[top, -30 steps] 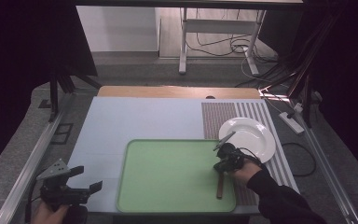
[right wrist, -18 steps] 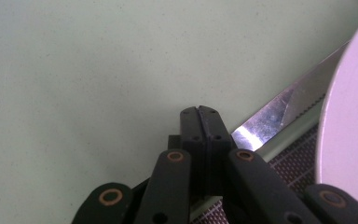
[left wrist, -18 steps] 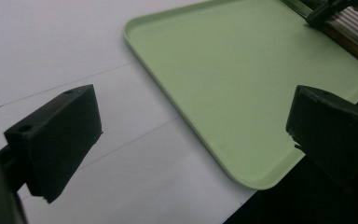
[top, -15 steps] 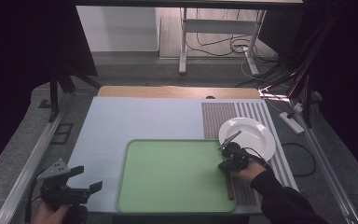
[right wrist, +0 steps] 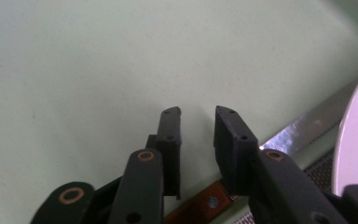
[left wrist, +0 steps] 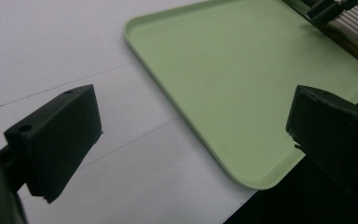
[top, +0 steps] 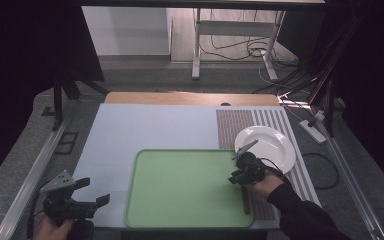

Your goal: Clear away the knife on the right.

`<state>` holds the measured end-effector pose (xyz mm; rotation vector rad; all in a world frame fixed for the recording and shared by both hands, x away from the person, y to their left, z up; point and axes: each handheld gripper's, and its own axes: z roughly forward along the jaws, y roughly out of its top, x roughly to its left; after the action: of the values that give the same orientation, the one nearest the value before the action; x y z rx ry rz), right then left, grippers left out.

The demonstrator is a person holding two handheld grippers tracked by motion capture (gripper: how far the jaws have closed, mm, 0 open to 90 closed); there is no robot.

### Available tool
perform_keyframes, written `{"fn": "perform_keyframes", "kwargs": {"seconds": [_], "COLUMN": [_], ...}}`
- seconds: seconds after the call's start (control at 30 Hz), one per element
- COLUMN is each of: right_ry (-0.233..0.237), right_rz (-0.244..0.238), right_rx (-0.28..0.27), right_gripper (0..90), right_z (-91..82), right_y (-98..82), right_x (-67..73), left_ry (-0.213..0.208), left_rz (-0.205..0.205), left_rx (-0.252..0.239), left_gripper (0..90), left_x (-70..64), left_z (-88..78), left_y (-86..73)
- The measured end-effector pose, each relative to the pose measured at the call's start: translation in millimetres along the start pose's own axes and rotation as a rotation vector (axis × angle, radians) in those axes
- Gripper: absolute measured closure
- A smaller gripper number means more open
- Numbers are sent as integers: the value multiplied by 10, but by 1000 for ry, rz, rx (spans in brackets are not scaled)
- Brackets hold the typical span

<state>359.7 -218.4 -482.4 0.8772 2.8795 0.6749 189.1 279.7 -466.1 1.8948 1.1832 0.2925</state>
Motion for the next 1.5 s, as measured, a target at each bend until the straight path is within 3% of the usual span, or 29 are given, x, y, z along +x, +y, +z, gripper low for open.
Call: {"fn": "perform_keyframes", "kwargs": {"seconds": [0.5, 0.83, 1.07, 1.5], "right_ry": [-9, -14, -37, -68], "right_rz": [-3, 3, 23, 46], "right_rx": [-50, -93, -122, -186], "right_gripper": [537, 373, 244, 112], "right_z": [-121, -251, -322, -391], "right_y": [32, 27, 3, -104], "right_x": [60, 106, 123, 122], "left_ry": [1, 3, 2, 3], "left_rz": [1, 1, 1, 4], "left_rx": [1, 1, 1, 2], "left_gripper": [30, 30, 30, 30], "left_x": [-1, -2, -2, -5], "left_z": [1, 1, 1, 2], "left_y": [1, 1, 1, 2]}}
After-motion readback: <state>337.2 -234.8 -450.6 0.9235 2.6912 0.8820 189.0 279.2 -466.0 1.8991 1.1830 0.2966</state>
